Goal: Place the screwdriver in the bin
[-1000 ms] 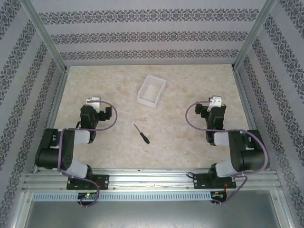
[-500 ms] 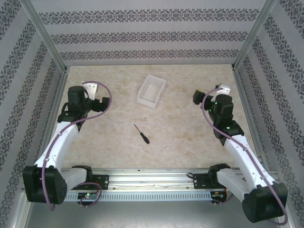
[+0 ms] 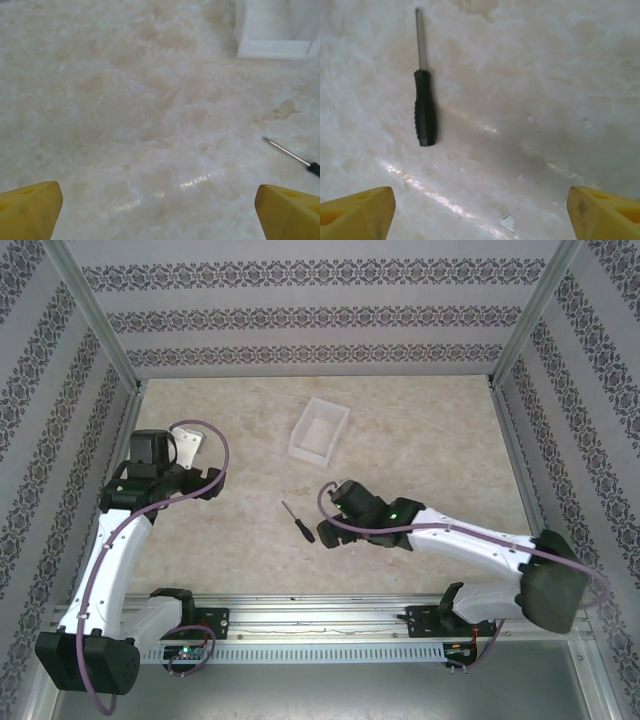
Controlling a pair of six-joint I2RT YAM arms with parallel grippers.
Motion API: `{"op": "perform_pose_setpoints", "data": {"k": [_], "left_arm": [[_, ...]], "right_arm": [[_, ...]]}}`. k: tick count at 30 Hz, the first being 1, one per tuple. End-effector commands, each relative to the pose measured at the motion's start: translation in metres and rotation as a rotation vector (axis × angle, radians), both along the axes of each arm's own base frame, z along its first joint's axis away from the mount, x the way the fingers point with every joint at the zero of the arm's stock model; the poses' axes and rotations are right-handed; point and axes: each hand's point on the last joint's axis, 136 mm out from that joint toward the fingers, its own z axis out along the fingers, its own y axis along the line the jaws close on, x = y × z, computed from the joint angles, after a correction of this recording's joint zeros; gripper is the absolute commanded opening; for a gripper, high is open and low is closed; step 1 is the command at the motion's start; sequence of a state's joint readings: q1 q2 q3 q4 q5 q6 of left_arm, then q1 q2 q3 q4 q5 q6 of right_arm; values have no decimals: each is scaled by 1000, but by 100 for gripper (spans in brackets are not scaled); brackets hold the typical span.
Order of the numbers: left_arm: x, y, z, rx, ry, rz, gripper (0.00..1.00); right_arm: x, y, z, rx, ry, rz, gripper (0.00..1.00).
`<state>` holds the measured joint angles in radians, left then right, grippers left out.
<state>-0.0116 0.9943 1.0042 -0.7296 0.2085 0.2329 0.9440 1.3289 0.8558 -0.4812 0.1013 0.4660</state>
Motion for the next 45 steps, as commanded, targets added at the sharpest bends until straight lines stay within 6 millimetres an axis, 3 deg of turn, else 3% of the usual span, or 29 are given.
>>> {"op": "perform_pose_setpoints", "data": {"k": [1, 5, 12, 17, 37, 45], "left_arm": [[-14, 3, -2, 41, 35, -17, 99], [-17, 6, -8, 63, 38, -14, 99], [-20, 4, -13, 50, 52, -13, 99], [-20, 4, -11, 54, 41, -18, 99], [-21, 0, -16, 25, 55, -23, 99], [-20, 0, -16, 20, 53, -19, 99]], "right_arm": [[3, 34, 0, 33, 33, 32, 82], [6, 59, -21, -36, 75, 89, 76], [10, 79, -46, -73, 104, 112, 69], [14, 82, -65, -138, 135, 115, 59], [20, 75, -97, -259, 144, 104, 48], [19, 70, -97, -264, 139, 104, 29]]}}
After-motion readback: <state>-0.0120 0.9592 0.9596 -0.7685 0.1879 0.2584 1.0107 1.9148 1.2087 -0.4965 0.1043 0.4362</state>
